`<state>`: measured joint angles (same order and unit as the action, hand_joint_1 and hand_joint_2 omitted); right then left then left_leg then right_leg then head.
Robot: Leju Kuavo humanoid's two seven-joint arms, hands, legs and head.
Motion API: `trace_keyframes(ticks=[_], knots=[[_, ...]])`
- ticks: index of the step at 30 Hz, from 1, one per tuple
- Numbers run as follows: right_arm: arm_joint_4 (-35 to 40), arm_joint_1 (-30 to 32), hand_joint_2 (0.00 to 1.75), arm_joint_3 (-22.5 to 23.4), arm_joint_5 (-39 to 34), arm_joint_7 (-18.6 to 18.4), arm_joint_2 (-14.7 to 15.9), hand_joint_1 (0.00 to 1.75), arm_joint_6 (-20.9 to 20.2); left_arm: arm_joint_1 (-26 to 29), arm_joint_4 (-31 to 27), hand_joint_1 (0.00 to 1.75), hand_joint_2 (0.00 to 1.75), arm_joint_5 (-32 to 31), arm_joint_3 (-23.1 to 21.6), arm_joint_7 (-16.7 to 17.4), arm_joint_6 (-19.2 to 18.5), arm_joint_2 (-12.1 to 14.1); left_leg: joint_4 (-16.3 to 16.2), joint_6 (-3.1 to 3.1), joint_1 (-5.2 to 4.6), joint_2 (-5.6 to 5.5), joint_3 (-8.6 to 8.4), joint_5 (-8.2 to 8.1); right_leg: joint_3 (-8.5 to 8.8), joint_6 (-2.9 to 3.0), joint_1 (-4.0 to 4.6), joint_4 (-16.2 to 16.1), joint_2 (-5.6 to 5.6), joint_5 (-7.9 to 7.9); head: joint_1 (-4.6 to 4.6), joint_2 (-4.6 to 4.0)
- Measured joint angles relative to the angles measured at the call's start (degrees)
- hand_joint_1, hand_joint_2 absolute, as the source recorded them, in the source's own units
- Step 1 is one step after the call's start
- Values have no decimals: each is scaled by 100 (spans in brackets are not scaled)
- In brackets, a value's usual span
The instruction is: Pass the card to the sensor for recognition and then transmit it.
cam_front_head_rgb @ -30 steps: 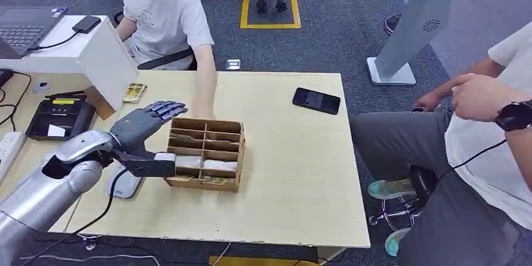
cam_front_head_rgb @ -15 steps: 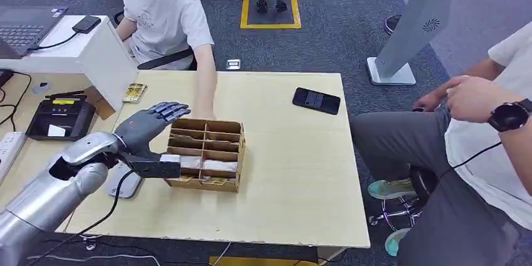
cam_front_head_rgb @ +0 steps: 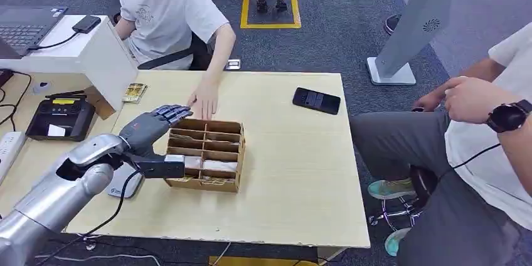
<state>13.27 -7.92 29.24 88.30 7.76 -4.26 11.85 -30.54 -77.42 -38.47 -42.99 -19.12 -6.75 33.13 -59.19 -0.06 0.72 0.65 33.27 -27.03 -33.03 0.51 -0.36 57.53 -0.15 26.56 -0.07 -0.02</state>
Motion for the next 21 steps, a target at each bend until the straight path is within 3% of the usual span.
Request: trace_keyframes(ticks=[21], knots=[[0, -8, 0, -90, 0, 0, 0, 0, 0, 0, 252, 0, 175, -31, -2, 2, 13, -96, 0, 0, 0, 0, 1, 0, -1, 0, 0, 0, 0, 0, 0, 0]])
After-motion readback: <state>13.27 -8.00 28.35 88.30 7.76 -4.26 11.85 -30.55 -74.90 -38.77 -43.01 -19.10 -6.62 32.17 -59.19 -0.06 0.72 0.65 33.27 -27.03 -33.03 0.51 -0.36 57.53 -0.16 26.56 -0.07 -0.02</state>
